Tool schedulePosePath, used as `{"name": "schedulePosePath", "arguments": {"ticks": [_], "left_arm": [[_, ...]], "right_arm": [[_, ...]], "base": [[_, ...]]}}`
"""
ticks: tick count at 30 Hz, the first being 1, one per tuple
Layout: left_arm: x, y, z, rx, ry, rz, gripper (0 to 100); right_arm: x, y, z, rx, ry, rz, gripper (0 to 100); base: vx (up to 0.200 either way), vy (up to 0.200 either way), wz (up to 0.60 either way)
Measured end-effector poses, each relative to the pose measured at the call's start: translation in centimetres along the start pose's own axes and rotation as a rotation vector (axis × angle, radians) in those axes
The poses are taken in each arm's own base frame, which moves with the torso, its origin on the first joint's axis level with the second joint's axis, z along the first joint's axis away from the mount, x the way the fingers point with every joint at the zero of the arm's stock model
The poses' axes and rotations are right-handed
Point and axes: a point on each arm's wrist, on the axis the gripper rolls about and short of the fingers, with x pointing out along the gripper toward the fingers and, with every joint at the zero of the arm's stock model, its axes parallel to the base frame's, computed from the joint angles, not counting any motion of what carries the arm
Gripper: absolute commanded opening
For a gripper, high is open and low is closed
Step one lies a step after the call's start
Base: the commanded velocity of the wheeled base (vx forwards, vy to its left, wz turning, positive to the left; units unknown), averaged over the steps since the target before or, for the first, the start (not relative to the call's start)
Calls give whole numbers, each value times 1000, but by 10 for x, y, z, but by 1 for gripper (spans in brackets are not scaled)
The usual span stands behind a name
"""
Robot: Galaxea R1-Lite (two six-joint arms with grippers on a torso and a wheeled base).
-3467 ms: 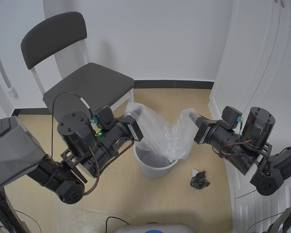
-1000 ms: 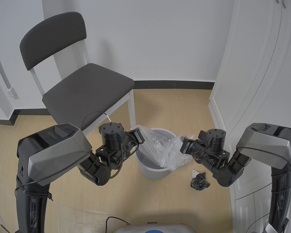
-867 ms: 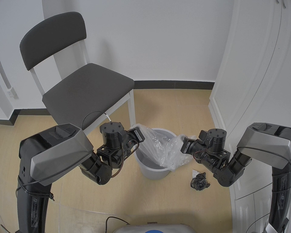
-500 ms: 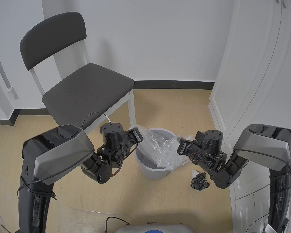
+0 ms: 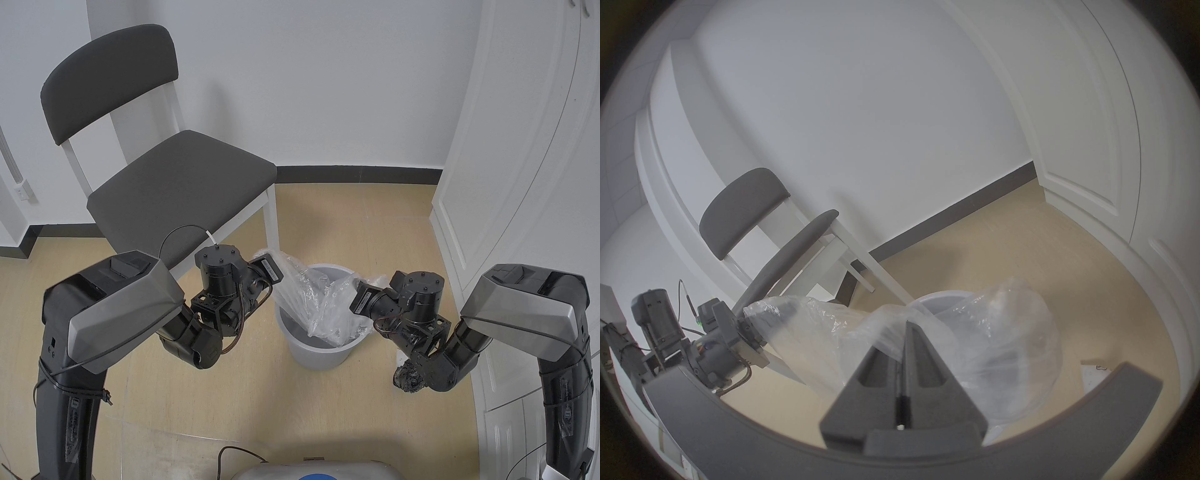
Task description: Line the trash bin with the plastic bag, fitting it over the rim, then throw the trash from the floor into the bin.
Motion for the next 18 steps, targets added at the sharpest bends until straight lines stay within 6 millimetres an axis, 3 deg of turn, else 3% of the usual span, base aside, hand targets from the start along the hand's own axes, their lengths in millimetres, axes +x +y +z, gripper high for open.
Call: {"name": "schedulePosePath", "arguments": {"ticks": [8, 18], "left_arm": [[-1, -5, -5, 0, 8, -10, 0], [3, -9, -17, 0, 4, -6, 0]], "right_arm": [[8, 0, -20, -4, 14, -18, 0], [10, -15, -12, -6, 6, -55, 0]], "base": [[0, 0, 0], [0, 0, 0]]}}
